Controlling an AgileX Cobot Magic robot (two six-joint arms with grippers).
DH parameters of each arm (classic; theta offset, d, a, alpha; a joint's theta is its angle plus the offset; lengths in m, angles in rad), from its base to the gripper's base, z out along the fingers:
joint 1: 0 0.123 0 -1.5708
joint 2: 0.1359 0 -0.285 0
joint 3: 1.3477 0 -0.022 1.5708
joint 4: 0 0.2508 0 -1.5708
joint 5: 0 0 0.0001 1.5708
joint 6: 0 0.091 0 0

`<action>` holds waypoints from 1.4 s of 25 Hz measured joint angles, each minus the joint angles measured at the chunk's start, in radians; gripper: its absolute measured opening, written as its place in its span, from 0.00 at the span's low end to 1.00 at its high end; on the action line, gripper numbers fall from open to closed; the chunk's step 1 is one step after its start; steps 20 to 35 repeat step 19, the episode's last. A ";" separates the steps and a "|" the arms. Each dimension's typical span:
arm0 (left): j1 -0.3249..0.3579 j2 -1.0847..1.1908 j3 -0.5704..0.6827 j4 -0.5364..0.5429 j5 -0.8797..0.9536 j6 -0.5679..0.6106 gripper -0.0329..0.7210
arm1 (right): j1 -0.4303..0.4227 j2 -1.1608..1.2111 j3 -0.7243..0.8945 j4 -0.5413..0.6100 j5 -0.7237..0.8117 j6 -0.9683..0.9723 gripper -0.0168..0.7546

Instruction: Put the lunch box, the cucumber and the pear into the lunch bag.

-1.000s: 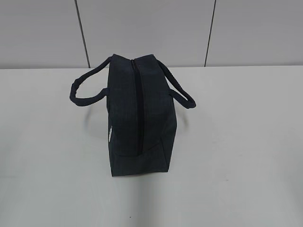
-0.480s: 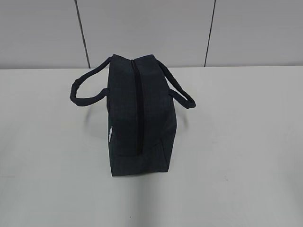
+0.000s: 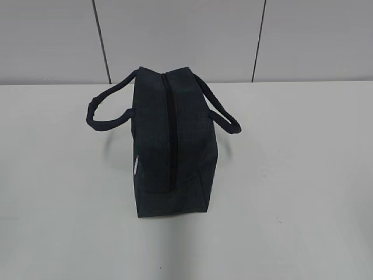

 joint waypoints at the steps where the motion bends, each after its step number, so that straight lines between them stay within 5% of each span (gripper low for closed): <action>1: 0.000 -0.009 0.000 0.000 0.001 0.000 0.64 | -0.002 0.000 0.000 0.000 0.000 0.000 0.50; 35: 0.000 -0.016 0.000 0.000 0.001 0.000 0.61 | -0.002 0.000 0.000 0.002 0.000 0.000 0.50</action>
